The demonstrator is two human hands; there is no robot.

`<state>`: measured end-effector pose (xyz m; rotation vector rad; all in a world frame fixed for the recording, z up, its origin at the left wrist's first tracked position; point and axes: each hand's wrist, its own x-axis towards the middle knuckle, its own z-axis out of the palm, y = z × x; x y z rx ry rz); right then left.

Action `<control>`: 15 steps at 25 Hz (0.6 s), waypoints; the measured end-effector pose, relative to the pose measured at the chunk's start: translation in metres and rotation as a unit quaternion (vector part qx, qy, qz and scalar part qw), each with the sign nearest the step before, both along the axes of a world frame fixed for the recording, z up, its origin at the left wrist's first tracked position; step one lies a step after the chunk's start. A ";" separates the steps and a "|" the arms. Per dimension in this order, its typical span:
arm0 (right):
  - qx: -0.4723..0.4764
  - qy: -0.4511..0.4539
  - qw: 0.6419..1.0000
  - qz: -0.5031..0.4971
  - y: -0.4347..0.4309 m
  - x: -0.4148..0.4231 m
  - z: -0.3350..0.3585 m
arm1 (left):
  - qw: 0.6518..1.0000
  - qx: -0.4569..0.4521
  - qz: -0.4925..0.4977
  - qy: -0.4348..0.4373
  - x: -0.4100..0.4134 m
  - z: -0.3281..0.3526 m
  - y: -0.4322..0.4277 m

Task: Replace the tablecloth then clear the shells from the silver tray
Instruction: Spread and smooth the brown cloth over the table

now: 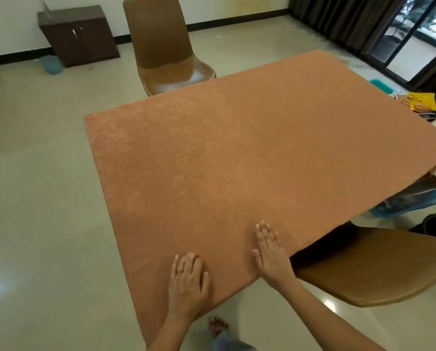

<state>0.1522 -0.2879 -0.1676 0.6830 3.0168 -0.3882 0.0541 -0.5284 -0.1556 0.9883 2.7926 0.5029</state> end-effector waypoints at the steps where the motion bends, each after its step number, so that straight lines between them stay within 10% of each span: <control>1: -0.013 0.012 0.999 0.043 -0.014 -0.005 0.000 | 1.000 0.015 -0.005 -0.024 0.004 0.002 0.021; 15: 0.009 -0.041 0.998 0.037 0.106 0.006 0.004 | 0.998 -0.017 0.058 -0.018 0.041 -0.012 0.076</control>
